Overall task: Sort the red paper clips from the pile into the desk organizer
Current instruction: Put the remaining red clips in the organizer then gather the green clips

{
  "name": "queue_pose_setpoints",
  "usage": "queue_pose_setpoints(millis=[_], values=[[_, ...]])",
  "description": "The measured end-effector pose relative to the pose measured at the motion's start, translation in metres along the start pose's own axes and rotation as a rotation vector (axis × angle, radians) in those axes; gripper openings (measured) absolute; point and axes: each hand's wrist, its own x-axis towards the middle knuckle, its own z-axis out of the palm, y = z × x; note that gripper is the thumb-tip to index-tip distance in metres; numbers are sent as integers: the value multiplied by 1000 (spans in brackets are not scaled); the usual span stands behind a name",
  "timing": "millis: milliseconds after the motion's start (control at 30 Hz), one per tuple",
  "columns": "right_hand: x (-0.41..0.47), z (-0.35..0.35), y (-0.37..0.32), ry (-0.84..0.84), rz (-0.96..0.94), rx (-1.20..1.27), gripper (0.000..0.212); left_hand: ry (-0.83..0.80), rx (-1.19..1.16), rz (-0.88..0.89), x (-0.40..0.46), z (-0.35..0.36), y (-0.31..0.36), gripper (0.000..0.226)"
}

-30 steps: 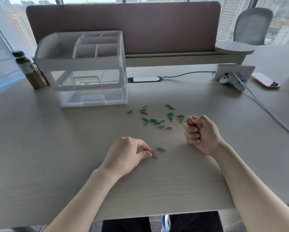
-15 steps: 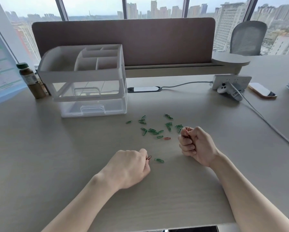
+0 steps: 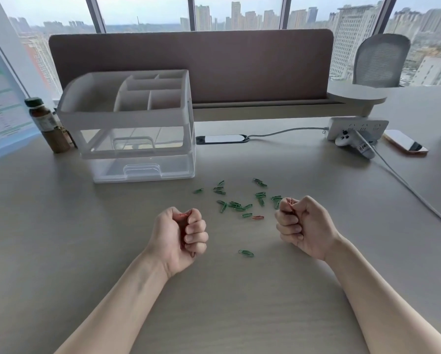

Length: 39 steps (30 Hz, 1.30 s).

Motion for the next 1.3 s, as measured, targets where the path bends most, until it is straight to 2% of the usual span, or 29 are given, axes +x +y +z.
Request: queue_pose_setpoints(millis=[333,433,467,533,600,700,800,867,1167,1233,1300], values=[[2,-2,-3,18,22,68,14,1,-157,-55,7,0,3,18],[3,-4,-6,38,18,49,14,4,-122,-67,13,7,1,12],[3,-5,-7,45,13,31,14,15,-58,-55,16,12,-1,11],[3,-7,-8,58,0,1,12,55,177,23,24,22,-7,28],[3,-10,-11,69,-13,2,9,116,576,202,33,34,-13,39],[3,-16,-13,77,-34,27,4,113,1257,557,50,42,-21,34],[4,-20,-14,88,-42,28,5,130,1719,741,60,52,-23,27],[4,-21,-15,96,-45,11,6,135,1862,775,65,60,-23,29],[6,-16,-15,141,-54,-83,8,22,2227,902,83,64,-22,28],[6,-14,-15,160,-61,-77,9,20,2258,911,83,61,-21,28],[6,-10,-15,172,-73,-100,8,42,2167,917,80,59,-19,25]])
